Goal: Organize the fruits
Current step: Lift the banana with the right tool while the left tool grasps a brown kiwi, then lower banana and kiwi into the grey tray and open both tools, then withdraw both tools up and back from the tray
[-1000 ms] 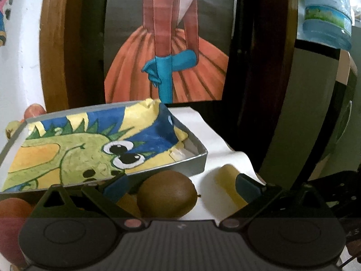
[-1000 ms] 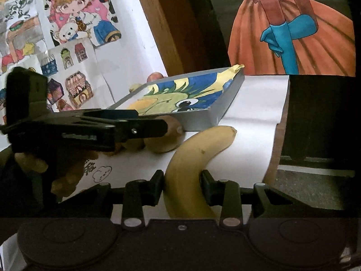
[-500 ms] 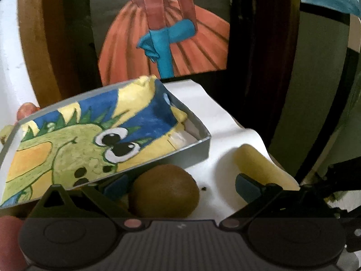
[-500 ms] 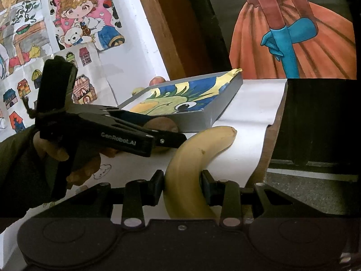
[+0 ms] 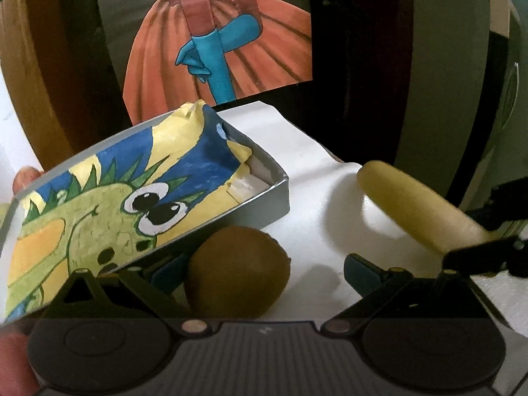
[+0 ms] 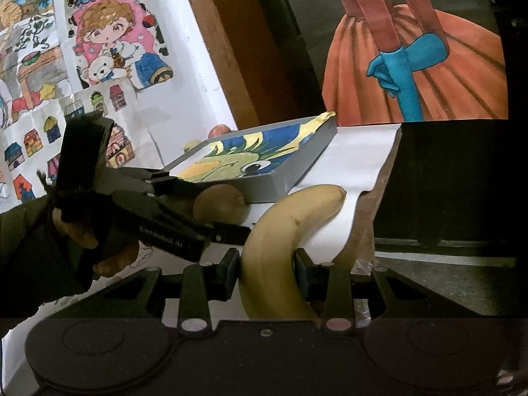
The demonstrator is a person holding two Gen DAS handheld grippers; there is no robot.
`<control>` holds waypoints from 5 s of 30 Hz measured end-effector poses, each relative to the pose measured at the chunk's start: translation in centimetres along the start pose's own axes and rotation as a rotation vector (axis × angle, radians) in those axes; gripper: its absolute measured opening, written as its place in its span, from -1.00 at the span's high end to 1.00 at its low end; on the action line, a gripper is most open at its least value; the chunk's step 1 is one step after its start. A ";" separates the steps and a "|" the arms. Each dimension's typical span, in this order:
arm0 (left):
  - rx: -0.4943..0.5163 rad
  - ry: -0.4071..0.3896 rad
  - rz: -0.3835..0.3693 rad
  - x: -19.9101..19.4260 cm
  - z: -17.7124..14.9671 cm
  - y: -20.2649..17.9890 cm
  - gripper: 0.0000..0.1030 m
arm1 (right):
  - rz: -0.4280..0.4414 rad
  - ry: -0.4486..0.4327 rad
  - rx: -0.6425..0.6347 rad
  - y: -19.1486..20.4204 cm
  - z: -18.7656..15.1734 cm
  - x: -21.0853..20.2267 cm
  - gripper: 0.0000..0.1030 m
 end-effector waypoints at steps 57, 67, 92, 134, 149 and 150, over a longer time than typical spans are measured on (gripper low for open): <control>-0.303 -0.218 0.138 -7.0 3.9 3.4 -0.27 | 0.048 -0.092 -0.040 1.3 5.9 1.4 0.26; -0.386 -0.305 0.258 -6.9 7.6 10.4 -0.27 | 0.087 -0.143 -0.085 1.5 13.1 6.7 0.26; -0.585 -0.106 0.324 0.9 5.0 17.0 -0.27 | 0.025 0.015 -0.209 2.0 12.5 20.5 0.49; -0.514 -0.463 0.433 -19.2 4.4 10.5 -0.99 | -0.076 -0.294 -0.309 8.6 13.4 0.9 -0.99; -0.488 -0.504 0.499 -26.4 -2.5 6.6 -0.99 | -0.061 -0.317 -0.313 14.2 9.7 -5.8 -0.99; -0.491 -0.500 0.501 -26.6 -3.1 6.5 -0.99 | -0.063 -0.312 -0.312 14.4 9.4 -5.9 -0.99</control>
Point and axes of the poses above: each gripper's, at about its wrist camera, not at the fingertips, and x roughly the way its jaws point, y to its left, z to its top, the point moved 9 cm from there along x, roughly the way its jaws point, and after that the axes turned 10 degrees about -x, right-handed, at the moved point
